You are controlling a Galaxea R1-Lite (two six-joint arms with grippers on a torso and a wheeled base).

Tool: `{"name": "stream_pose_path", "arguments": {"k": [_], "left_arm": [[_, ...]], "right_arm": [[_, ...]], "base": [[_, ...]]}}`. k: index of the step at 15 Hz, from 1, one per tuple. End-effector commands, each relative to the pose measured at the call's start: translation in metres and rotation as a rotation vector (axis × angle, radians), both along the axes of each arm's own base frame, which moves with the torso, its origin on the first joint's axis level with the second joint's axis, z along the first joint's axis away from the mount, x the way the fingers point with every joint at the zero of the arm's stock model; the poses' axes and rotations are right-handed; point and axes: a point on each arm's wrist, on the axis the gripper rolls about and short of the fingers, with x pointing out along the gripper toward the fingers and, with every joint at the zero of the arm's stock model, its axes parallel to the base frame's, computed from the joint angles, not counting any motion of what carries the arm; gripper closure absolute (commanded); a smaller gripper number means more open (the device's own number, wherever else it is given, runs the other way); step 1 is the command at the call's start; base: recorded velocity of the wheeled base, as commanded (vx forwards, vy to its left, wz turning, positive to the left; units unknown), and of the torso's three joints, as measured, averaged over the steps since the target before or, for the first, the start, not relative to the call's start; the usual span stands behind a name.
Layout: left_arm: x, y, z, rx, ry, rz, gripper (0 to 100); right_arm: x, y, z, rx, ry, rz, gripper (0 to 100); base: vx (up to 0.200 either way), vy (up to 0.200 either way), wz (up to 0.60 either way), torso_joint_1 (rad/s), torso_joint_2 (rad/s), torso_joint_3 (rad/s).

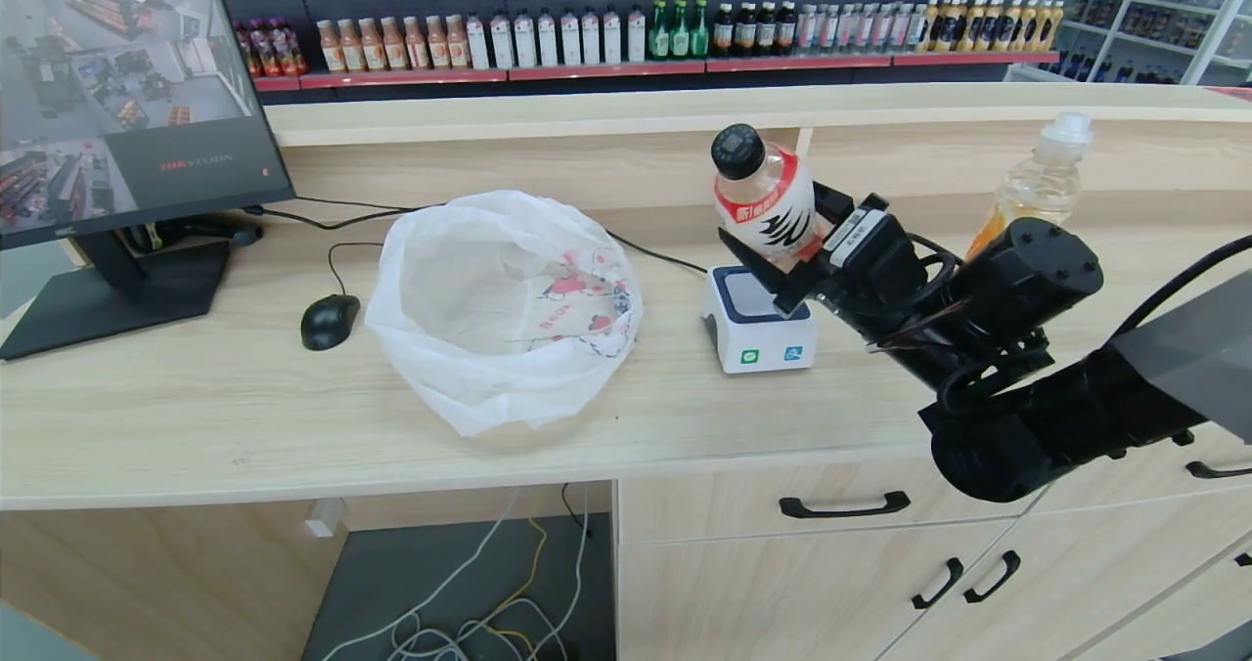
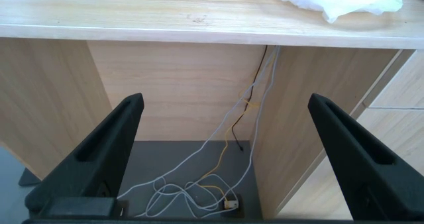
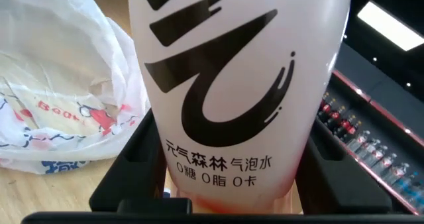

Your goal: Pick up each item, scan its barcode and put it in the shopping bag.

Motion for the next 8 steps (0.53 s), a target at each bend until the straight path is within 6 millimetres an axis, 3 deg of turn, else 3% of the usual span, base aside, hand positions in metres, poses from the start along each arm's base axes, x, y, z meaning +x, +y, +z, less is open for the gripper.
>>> {"name": "stream_pose_path", "arguments": {"k": [1,8], "left_arm": [[0.000,0.000,0.000,0.000,0.000,0.000,0],[0.000,0.000,0.000,0.000,0.000,0.000,0]], "right_arm": [[0.010,0.001,-0.009,-0.024,-0.002,0.015,100],[0.025,-0.023,-0.017,-0.139,-0.058,0.094,100]], "base": [[0.000,0.000,0.00,0.000,0.00,0.000],[0.000,0.000,0.00,0.000,0.00,0.000]]}}
